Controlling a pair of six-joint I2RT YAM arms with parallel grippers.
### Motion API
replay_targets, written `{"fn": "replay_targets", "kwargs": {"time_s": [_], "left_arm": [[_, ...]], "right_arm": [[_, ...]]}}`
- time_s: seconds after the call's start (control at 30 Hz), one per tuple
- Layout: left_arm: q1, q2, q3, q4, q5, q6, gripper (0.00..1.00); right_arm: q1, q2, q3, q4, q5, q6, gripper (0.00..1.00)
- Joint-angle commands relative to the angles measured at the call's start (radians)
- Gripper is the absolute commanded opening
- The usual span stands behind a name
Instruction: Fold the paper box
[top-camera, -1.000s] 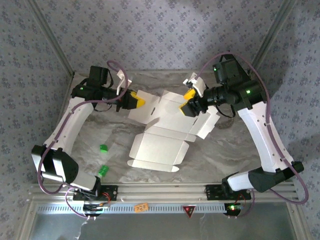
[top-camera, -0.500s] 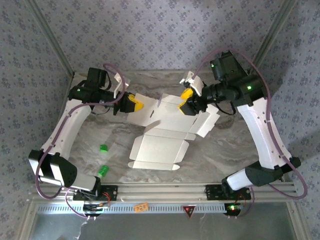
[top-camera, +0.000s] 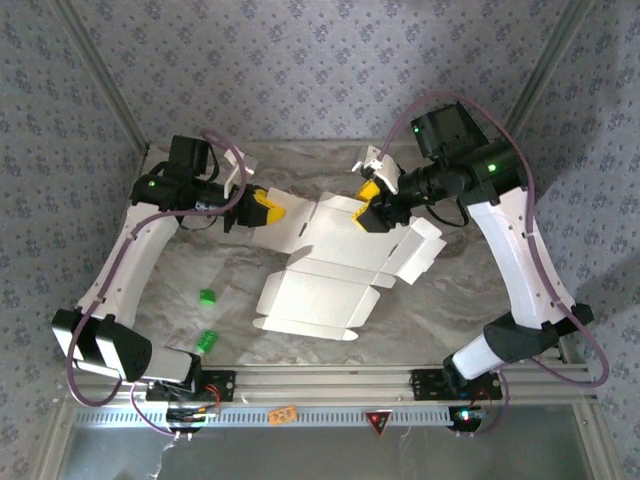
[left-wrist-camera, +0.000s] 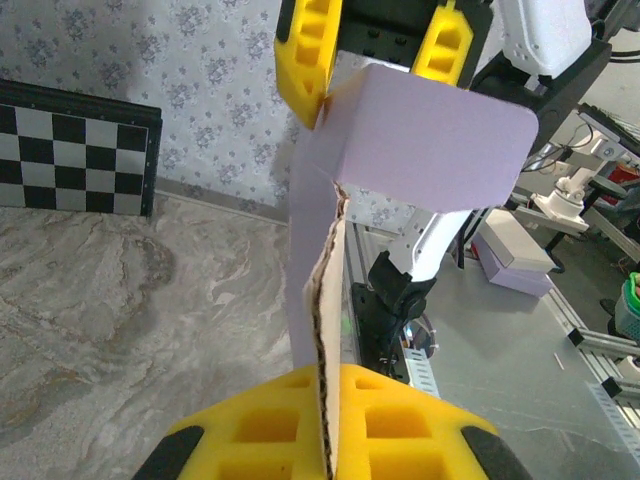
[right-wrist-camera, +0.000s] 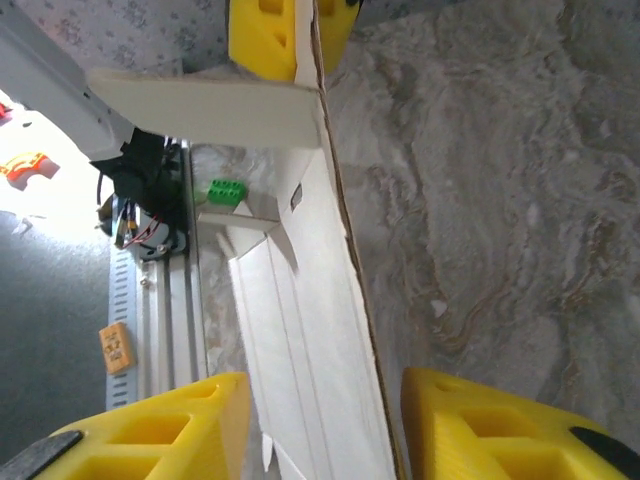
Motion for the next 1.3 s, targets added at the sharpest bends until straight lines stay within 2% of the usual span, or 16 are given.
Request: {"fn": "replay_targets", "kwargs": {"time_s": [0.0,0.27,0.57,0.73,0.8,0.87,0.97,1.03,1.17,1.27], "left_arm": [[0.001,-0.029,0.043,0.000,0.056,0.026,0.02],[0.000,-0.028,0.069,0.018,0.014,0.005,0.02],[-0.002,-0.037,0.062,0.140,-0.116,-0.111,0.03],[-0.007,-0.075,0.020,0.299,-0.248,-0.234,0.11],[-0.007,-0.094,-0.002,0.362,-0.339,-0.295,0.19],[-0.007,-0.113,-0.024,0.419,-0.456,-0.362,0.30],[-0.008,-0.144,-0.064,0.494,-0.601,-0.454,0.40],[-0.007,-0.156,-0.084,0.534,-0.656,-0.510,0.45],[-0.006,-0.159,-0.111,0.589,-0.709,-0.619,0.49],[-0.007,-0.154,-0.143,0.617,-0.695,-0.668,0.50]], "right_arm": [[0.013,0.000,0.020,-0.093,-0.015,-0.033,0.42],[0.034,0.013,0.018,-0.115,-0.008,-0.018,0.27],[0.040,0.014,0.017,-0.115,0.001,0.022,0.09],[0.040,0.014,-0.010,-0.084,-0.005,0.071,0.03],[0.034,0.003,-0.046,-0.040,0.003,0.116,0.00],[0.018,-0.022,-0.111,0.052,0.010,0.195,0.00],[-0.028,-0.083,-0.262,0.261,-0.021,0.366,0.00],[-0.060,-0.131,-0.377,0.456,-0.011,0.510,0.00],[-0.128,-0.208,-0.632,0.833,-0.053,0.798,0.00],[-0.142,-0.236,-0.765,0.994,-0.044,0.914,0.00]]}}
